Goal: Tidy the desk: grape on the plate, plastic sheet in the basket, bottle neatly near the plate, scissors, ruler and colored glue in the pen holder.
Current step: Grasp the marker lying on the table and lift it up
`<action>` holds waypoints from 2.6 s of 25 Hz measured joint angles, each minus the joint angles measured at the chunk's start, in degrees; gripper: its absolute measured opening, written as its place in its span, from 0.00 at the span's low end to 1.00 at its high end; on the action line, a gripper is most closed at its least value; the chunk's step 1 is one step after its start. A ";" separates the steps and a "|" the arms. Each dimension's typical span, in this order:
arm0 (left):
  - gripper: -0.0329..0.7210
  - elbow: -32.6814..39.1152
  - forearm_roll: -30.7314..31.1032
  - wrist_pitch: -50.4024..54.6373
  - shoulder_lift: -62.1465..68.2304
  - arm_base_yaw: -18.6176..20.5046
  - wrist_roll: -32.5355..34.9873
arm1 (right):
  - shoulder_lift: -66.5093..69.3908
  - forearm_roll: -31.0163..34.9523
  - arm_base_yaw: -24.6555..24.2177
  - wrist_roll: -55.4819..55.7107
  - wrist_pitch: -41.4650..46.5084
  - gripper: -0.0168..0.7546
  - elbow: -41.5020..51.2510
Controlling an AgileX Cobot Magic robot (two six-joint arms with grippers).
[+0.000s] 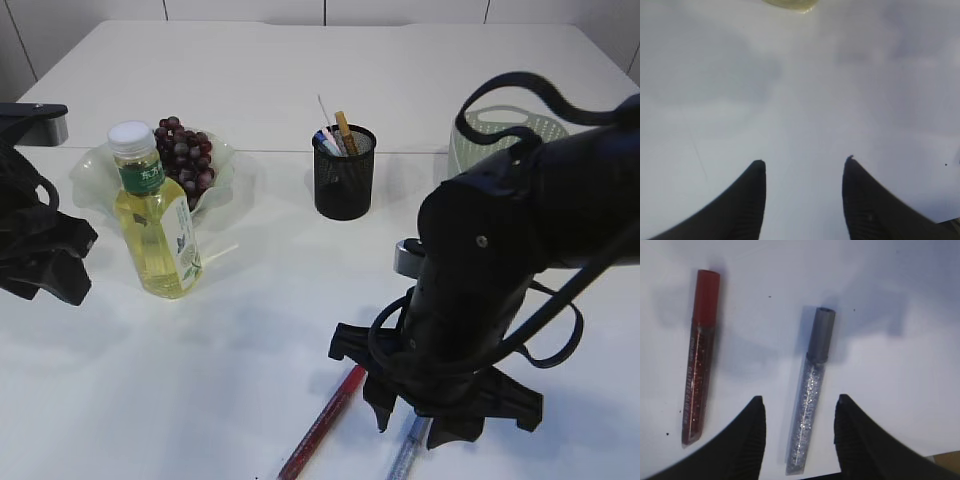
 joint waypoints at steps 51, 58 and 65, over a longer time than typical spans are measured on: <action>0.52 0.00 -0.12 -0.26 0.00 0.00 0.00 | 8.48 -0.49 0.00 1.85 -6.78 0.16 0.00; 0.52 0.00 -0.12 -0.35 0.00 0.00 0.00 | 1.30 1.93 -1.53 -5.28 -15.72 0.16 0.00; 0.52 0.00 -0.12 -0.39 0.00 0.00 0.00 | -5.97 11.41 -8.24 -20.43 -24.79 0.16 0.04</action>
